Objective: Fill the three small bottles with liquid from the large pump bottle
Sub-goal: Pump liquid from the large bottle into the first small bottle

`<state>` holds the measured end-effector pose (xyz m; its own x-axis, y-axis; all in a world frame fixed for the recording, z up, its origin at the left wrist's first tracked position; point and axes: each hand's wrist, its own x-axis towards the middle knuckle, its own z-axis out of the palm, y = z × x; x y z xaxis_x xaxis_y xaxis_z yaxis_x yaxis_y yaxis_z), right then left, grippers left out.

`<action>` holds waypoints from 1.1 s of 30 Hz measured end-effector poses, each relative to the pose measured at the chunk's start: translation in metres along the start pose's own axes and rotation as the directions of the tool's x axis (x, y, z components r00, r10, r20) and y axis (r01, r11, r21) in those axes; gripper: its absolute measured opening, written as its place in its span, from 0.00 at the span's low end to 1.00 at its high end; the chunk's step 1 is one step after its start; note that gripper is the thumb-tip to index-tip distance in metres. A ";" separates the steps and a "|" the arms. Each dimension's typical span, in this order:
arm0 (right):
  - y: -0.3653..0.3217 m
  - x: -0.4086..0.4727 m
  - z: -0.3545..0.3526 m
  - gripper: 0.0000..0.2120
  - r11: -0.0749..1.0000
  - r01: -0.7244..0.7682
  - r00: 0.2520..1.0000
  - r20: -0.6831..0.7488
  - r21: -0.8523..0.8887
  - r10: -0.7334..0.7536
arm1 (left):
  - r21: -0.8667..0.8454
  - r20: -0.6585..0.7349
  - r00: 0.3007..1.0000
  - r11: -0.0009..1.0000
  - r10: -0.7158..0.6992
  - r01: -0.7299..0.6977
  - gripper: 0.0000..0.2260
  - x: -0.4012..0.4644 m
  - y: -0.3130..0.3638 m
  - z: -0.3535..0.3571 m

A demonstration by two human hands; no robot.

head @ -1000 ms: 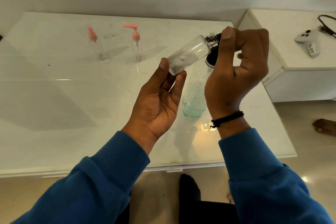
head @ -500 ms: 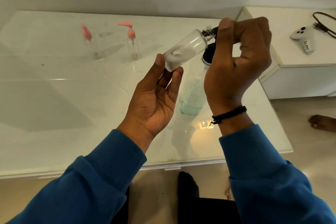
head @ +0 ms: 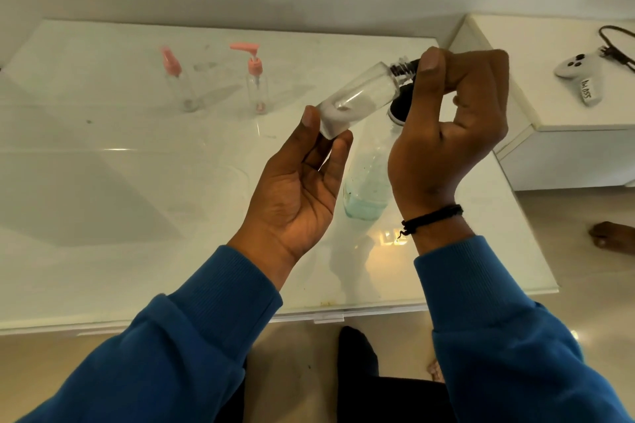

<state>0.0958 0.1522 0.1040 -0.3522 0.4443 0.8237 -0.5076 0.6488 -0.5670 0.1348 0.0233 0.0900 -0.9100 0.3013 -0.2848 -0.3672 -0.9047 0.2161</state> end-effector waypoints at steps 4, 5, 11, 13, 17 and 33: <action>-0.002 0.004 0.000 0.14 1.000 0.018 1.000 0.003 0.004 -0.018 | 0.004 0.003 1.000 1.000 -0.003 0.003 0.23 0.000 0.001 0.000; -0.003 0.005 0.001 0.14 1.000 0.022 1.000 0.002 0.003 -0.022 | 0.002 0.003 1.000 1.000 -0.004 0.004 0.22 0.000 0.001 0.001; -0.003 -0.001 0.000 0.13 1.000 -0.003 1.000 0.018 0.011 0.003 | -0.011 -0.011 1.000 1.000 -0.004 0.004 0.21 -0.001 0.000 0.001; -0.004 0.003 0.000 0.13 1.000 0.007 1.000 0.018 0.009 -0.007 | -0.008 -0.011 1.000 1.000 -0.004 0.003 0.21 0.000 0.000 0.001; -0.004 0.006 0.001 0.14 1.000 0.019 1.000 0.014 0.001 -0.019 | -0.006 -0.001 1.000 1.000 -0.004 0.004 0.19 0.000 0.001 0.002; -0.003 0.005 0.000 0.14 1.000 0.023 1.000 0.017 0.009 -0.024 | 0.001 0.002 1.000 1.000 -0.009 0.009 0.23 0.000 0.001 0.000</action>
<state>0.0958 0.1526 0.1097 -0.3536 0.4182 0.8367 -0.5227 0.6534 -0.5475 0.1343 0.0226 0.0897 -0.9070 0.3099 -0.2853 -0.3756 -0.9016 0.2148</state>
